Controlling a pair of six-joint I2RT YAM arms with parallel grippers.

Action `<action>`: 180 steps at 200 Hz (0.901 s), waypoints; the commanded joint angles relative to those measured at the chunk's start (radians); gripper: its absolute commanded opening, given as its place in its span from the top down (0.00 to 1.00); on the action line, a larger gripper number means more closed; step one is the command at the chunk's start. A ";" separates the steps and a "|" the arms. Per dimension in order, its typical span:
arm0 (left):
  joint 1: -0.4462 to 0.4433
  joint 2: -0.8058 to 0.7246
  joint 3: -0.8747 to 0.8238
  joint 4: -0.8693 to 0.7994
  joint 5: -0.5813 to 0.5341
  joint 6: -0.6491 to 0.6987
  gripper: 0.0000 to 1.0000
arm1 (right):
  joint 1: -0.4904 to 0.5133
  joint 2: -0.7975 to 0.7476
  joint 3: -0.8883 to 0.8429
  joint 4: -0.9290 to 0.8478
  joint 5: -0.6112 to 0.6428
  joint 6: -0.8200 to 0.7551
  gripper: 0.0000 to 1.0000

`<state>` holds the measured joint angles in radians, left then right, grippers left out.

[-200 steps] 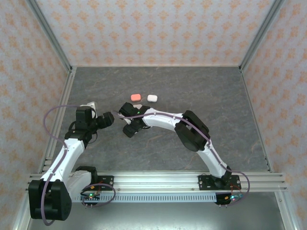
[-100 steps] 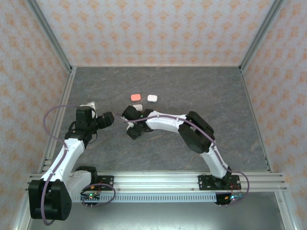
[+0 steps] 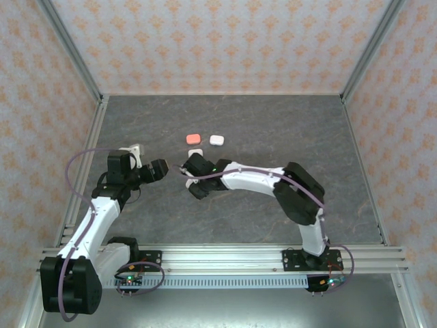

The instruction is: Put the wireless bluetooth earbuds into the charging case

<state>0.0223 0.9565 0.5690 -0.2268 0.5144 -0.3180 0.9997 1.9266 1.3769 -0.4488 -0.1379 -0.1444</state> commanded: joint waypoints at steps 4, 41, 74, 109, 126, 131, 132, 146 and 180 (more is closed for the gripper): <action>0.010 -0.034 0.066 0.056 0.183 -0.032 0.13 | -0.014 -0.191 -0.068 0.100 0.017 -0.059 0.59; -0.005 -0.046 0.102 0.198 0.436 -0.133 0.15 | -0.016 -0.432 -0.197 0.192 0.081 -0.162 0.59; -0.102 -0.070 0.181 0.204 0.500 -0.112 0.15 | -0.015 -0.585 -0.232 0.211 0.078 -0.263 0.59; -0.234 -0.049 0.254 0.214 0.496 -0.095 0.17 | -0.013 -0.641 -0.228 0.202 0.076 -0.325 0.59; -0.269 -0.027 0.278 0.203 0.478 -0.096 0.19 | -0.013 -0.655 -0.230 0.211 0.087 -0.334 0.59; -0.273 -0.019 0.283 0.202 0.476 -0.096 0.20 | -0.013 -0.658 -0.230 0.213 0.089 -0.337 0.59; -0.274 -0.018 0.285 0.203 0.475 -0.097 0.20 | -0.013 -0.660 -0.230 0.213 0.090 -0.336 0.59; -0.288 -0.001 0.290 0.212 0.474 -0.103 0.23 | -0.013 -0.669 -0.234 0.219 0.091 -0.339 0.59; -0.327 0.034 0.288 0.234 0.467 -0.102 0.27 | -0.013 -0.675 -0.236 0.226 0.100 -0.332 0.59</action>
<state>-0.2787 0.9733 0.8356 -0.0353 0.9714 -0.4213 0.9867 1.2835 1.1465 -0.2596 -0.0662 -0.4622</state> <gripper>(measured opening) 0.739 0.416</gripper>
